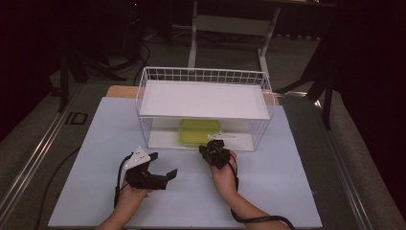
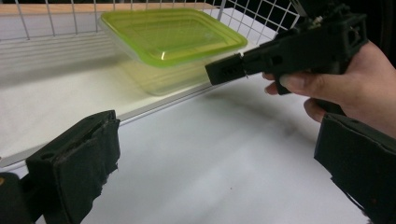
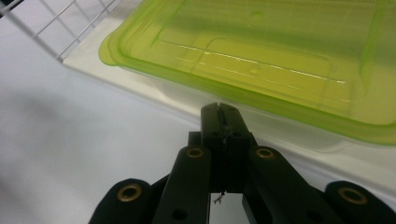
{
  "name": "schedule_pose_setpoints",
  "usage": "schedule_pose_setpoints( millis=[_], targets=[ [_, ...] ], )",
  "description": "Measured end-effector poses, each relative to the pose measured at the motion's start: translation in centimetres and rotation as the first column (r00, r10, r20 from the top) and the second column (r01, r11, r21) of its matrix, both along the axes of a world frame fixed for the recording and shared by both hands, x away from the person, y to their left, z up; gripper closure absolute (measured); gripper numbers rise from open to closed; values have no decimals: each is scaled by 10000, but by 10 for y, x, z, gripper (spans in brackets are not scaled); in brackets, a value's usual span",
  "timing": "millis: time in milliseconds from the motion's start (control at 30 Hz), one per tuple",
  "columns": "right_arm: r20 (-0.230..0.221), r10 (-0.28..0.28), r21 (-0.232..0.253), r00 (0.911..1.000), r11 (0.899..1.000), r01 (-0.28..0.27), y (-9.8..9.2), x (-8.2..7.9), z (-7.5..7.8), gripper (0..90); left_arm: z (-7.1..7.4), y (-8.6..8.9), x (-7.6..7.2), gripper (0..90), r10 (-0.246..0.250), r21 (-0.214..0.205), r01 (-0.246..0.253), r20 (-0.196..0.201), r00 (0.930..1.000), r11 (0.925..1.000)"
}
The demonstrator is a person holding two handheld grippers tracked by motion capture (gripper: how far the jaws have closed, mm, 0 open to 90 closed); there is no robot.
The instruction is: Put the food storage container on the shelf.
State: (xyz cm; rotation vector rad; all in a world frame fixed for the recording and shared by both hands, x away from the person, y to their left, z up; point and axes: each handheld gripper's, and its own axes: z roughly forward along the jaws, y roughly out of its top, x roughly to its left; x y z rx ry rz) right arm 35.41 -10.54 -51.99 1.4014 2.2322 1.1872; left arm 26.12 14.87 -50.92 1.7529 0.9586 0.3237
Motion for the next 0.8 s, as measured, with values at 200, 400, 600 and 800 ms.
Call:
schedule_pose_setpoints(
  millis=[200, 400, 600, 800],
  targets=[
    [118, -209, 3, 9997, 9998, 209, 2, 12, 0, 900, -4, -2, 0, 11, -73, 83, 74, -87, 9999, 9999],
    [56, -326, 78, 9995, 9994, 326, 8, 22, 0, 900, -3, -1, 0, 11, -99, 122, 100, -43, 9999, 9999],
    [169, -411, -100, 9990, 9991, 413, 12, 33, -1, 900, -3, -1, -2, 11, -30, 294, 25, 158, 9999, 9996],
    [-64, -574, 14, 9983, 9983, 575, 14, 39, 1, 900, -4, -2, -1, 11, -36, 304, 32, 128, 9999, 9995]
  ],
)
